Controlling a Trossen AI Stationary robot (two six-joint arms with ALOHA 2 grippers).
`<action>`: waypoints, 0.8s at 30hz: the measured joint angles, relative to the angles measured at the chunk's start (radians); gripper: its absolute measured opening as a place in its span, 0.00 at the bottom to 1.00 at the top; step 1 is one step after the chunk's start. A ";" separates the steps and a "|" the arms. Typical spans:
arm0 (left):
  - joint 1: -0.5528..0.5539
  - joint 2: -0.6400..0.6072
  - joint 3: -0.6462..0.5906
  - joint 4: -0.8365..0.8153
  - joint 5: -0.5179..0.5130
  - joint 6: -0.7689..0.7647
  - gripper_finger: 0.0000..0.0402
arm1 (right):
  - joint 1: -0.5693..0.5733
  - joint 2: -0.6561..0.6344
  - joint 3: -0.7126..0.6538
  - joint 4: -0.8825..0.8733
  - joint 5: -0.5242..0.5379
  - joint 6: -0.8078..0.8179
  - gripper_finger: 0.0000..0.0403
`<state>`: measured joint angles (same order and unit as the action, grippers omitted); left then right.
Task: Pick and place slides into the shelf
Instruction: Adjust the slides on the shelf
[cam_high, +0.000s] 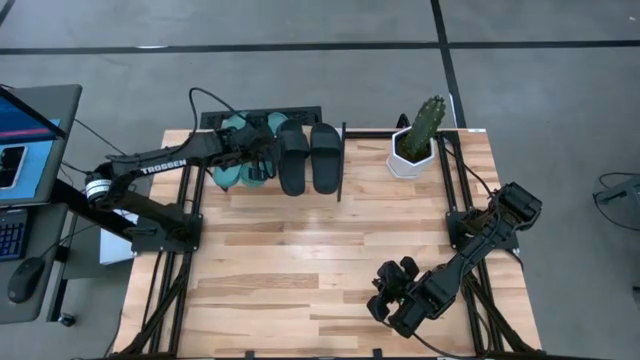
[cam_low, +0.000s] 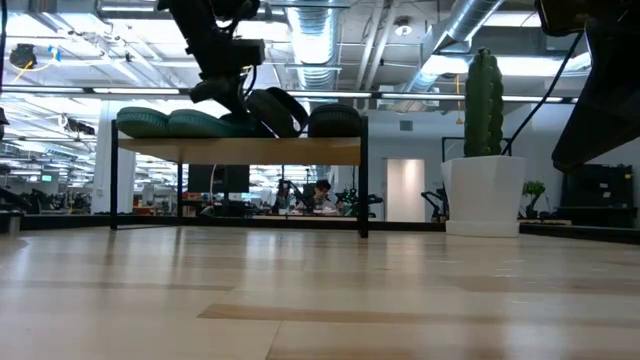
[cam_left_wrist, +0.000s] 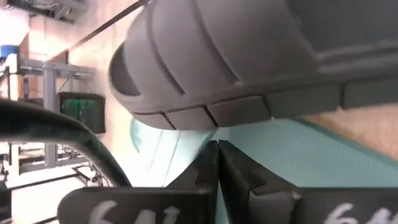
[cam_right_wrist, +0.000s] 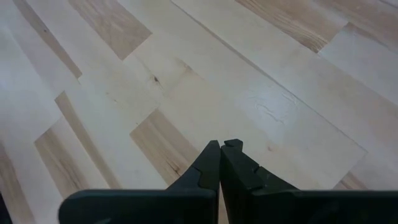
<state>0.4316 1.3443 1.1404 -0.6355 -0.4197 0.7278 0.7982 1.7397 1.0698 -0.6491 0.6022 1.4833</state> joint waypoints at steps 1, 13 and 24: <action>0.000 0.006 0.000 0.013 -0.009 -0.009 0.00 | 0.000 0.000 0.000 0.000 0.000 0.000 0.00; -0.004 0.160 0.006 0.033 -0.208 -0.157 0.00 | 0.000 0.000 0.000 0.008 -0.001 -0.001 0.00; -0.051 0.146 0.000 0.073 -0.398 -0.279 0.00 | 0.000 0.000 0.000 0.007 -0.002 -0.001 0.00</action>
<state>0.3808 1.4907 1.1407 -0.5630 -0.8177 0.4490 0.7982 1.7397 1.0698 -0.6416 0.6005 1.4818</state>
